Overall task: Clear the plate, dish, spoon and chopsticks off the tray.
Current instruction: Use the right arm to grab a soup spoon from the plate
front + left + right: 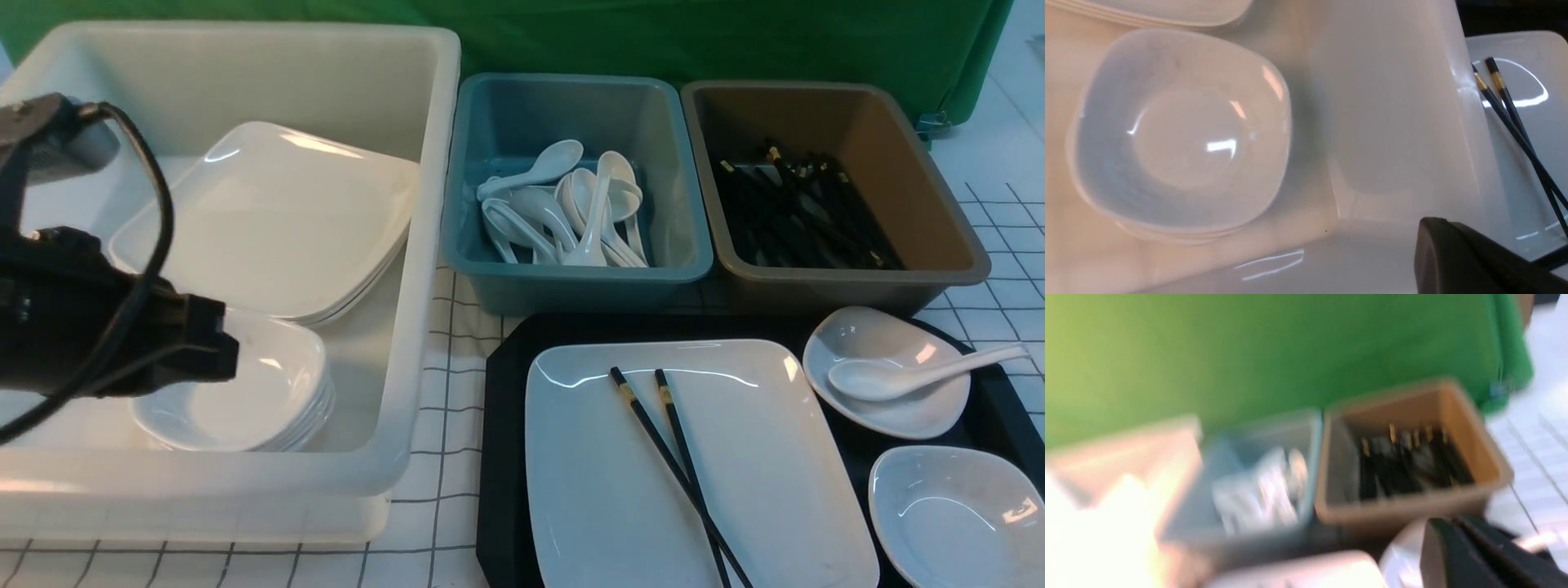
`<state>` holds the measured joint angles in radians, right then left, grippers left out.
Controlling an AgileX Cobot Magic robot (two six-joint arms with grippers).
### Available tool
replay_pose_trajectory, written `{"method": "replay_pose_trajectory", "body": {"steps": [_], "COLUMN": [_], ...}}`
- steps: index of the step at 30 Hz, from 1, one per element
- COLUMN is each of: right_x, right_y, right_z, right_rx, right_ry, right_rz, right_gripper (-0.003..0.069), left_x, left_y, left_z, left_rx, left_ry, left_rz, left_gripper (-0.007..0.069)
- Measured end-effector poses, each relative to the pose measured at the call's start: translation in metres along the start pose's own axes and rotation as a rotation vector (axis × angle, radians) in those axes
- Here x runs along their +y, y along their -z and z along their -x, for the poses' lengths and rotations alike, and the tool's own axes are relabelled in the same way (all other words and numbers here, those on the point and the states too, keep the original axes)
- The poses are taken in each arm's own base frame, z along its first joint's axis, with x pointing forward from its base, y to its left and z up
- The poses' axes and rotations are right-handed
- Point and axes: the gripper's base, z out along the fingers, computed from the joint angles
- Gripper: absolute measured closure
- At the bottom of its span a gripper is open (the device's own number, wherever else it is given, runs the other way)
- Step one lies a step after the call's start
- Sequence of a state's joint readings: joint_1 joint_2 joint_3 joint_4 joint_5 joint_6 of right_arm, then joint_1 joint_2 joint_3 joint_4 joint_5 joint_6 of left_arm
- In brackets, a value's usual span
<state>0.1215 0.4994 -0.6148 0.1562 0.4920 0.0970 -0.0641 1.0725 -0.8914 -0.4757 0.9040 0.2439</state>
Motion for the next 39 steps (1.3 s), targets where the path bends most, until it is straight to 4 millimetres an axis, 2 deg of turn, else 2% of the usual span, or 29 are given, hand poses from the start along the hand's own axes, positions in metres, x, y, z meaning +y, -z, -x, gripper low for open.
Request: {"method": "replay_pose_trajectory", "body": {"steps": [2, 3, 4, 5, 6, 11, 13, 14, 15, 16, 18, 22, 25, 31, 39], "right_x": [-0.001, -0.003, -0.003, -0.005, -0.012, -0.043, -0.063, -0.065, -0.071, -0.084, -0.099, -0.114, -0.123, -0.134, -0.137], "right_y": [-0.033, -0.045, -0.047, -0.06, -0.085, -0.142, -0.164, -0.166, -0.173, -0.188, -0.205, -0.229, -0.246, -0.269, -0.278], "right_z": [0.016, 0.016, 0.019, 0.02, 0.019, 0.014, 0.012, 0.012, 0.011, 0.006, 0.0, -0.01, -0.02, -0.03, -0.033], "right_rx": [0.256, 0.34, 0.349, 0.429, 0.547, 0.722, 0.767, 0.771, 0.78, 0.8, 0.816, 0.83, 0.834, 0.807, 0.766], "right_ry": [0.094, 0.123, 0.13, 0.16, 0.194, 0.115, 0.031, 0.022, -0.005, -0.066, -0.132, -0.185, -0.21, -0.27, -0.295], "right_rz": [-0.068, -0.092, -0.096, -0.125, -0.172, -0.279, -0.323, -0.325, -0.334, -0.348, -0.362, -0.37, -0.381, -0.414, -0.426], "right_gripper": [0.0653, 0.0656, 0.0657, 0.0658, 0.0659, 0.0635, 0.0566, 0.0558, 0.0519, 0.0413, 0.0295, 0.0142, 0.0091, 0.0078, 0.0075], "left_x": [-0.019, -0.026, -0.03, -0.039, -0.054, -0.097, -0.114, -0.116, -0.12, -0.128, -0.132, -0.131, -0.128, -0.124, -0.147], "left_y": [-0.006, -0.008, -0.009, -0.01, -0.013, -0.013, -0.01, -0.01, -0.009, -0.008, -0.008, -0.009, -0.01, -0.017, -0.05], "left_z": [-0.005, -0.007, -0.008, -0.012, -0.018, -0.039, -0.048, -0.048, -0.051, -0.055, -0.056, -0.053, -0.05, -0.043, -0.017], "left_rx": [0.037, 0.049, 0.057, 0.072, 0.093, 0.146, 0.153, 0.15, 0.15, 0.134, 0.107, 0.074, 0.047, 0.0, -0.258], "left_ry": [-0.085, -0.113, -0.13, -0.162, -0.218, -0.367, -0.43, -0.437, -0.458, -0.496, -0.527, -0.566, -0.595, -0.636, -0.65], "left_rz": [-0.046, -0.059, -0.066, -0.083, -0.115, -0.242, -0.301, -0.305, -0.319, -0.34, -0.341, -0.311, -0.267, -0.203, -0.263], "left_gripper": [0.0636, 0.0636, 0.0636, 0.0636, 0.0636, 0.0636, 0.0636, 0.0636, 0.0636, 0.0636, 0.0636, 0.0636, 0.0636, 0.0636, 0.0636]}}
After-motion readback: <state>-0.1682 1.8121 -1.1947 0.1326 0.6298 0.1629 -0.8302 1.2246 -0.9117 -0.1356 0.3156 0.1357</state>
